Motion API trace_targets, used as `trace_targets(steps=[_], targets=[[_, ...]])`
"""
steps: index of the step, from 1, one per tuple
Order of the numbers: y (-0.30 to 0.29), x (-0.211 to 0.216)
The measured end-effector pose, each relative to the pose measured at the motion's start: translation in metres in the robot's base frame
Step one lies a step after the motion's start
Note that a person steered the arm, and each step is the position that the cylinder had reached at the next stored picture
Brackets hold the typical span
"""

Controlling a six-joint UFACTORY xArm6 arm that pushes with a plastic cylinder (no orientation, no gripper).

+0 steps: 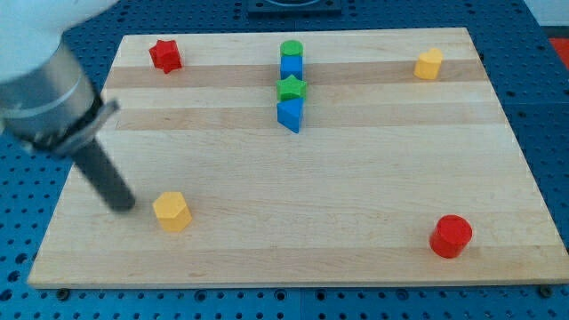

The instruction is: Push the red star above to the yellow hexagon

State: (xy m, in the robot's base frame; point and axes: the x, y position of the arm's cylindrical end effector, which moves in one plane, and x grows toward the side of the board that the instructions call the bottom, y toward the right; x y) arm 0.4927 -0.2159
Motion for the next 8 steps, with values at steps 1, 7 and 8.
trace_targets(steps=[1,7,8], targets=[[0.000,-0.111],[-0.034,-0.260],[-0.062,-0.300]])
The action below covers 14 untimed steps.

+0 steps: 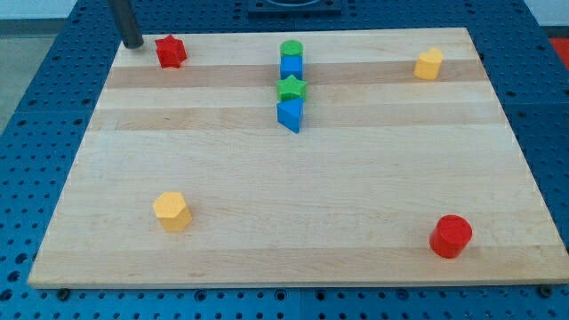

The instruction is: Push the red star above to the yellow hexagon

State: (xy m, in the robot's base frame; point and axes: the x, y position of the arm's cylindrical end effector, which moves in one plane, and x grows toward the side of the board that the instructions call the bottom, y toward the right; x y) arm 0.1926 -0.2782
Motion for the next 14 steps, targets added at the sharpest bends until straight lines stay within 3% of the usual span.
trace_targets(steps=[1,4,6,7,9,11,12,13,14], targets=[[0.001,-0.001],[0.085,-0.001],[0.084,-0.001],[0.053,0.003],[0.039,0.029],[0.070,0.056],[0.075,0.120],[0.075,0.137],[0.074,0.122]])
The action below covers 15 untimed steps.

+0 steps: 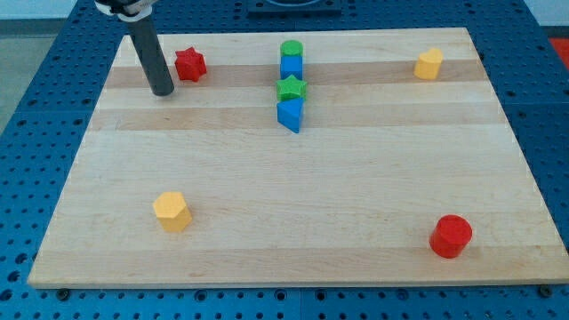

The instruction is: Push the red star above to the yellow hexagon

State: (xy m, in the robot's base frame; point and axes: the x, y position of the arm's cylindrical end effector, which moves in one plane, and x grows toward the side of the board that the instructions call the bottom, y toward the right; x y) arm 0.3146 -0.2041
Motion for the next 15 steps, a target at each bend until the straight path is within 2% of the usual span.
trace_targets(steps=[2,3,6,9,11,13,14,15], targets=[[-0.024,-0.095],[-0.026,-0.122],[0.001,-0.123],[0.052,-0.063],[0.052,0.022],[0.050,0.127],[0.050,0.144],[0.068,0.137]])
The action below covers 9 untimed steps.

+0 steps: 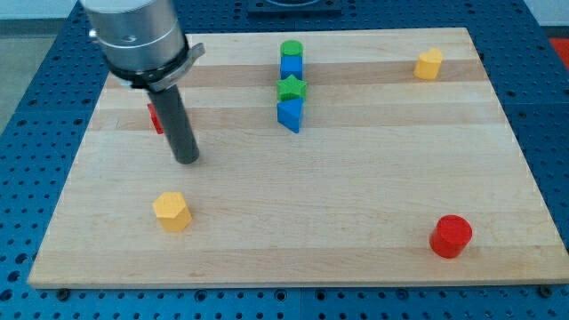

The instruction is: Push the red star above to the yellow hexagon

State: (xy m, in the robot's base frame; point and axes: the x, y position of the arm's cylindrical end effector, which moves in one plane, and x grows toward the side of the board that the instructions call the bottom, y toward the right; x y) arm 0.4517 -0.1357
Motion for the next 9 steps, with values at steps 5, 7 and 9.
trace_targets(steps=[5,7,9], targets=[[-0.061,-0.114],[-0.062,-0.111],[-0.067,-0.053]])
